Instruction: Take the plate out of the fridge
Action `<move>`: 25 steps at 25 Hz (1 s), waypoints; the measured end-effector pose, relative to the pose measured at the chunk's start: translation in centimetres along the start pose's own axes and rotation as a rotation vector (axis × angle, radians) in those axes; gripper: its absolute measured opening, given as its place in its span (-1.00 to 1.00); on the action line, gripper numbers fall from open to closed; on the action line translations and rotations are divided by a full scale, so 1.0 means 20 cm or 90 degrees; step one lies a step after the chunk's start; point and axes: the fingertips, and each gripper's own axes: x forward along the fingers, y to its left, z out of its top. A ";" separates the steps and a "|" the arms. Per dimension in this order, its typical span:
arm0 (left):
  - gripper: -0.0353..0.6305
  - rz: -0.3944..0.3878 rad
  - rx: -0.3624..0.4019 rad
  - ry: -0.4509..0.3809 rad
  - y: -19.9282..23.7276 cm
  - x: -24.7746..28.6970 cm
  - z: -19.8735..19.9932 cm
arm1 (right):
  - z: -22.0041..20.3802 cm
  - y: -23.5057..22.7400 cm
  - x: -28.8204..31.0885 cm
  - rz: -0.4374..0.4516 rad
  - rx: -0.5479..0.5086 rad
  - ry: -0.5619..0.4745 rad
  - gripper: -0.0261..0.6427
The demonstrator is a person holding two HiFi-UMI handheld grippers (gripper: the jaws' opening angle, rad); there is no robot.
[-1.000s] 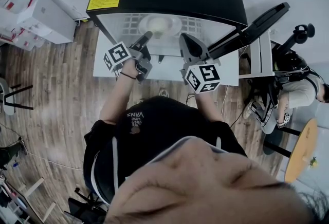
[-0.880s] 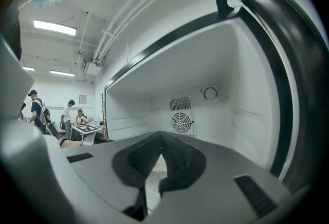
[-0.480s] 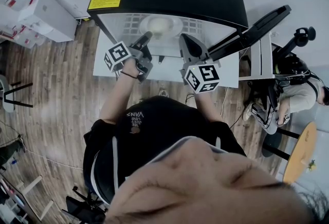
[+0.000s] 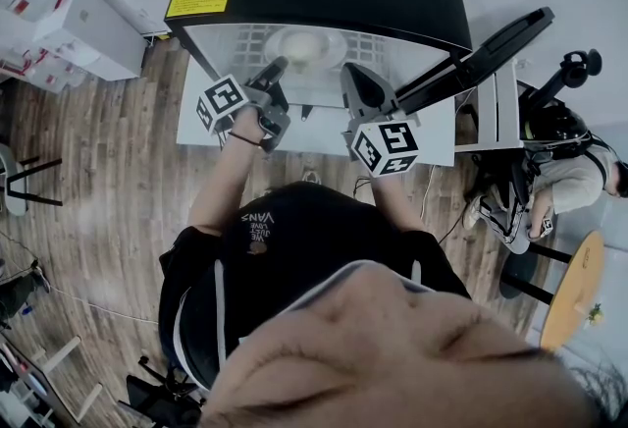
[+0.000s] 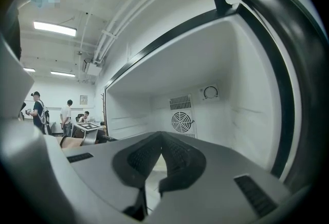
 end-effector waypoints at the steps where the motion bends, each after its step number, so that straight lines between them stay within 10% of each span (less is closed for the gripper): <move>1: -0.51 0.001 -0.001 0.000 0.00 0.00 0.00 | 0.00 0.00 0.00 0.000 0.000 0.000 -0.89; 25: -0.78 0.011 -0.043 -0.018 0.05 0.00 0.01 | -0.04 0.01 -0.01 -0.004 0.011 0.014 -0.89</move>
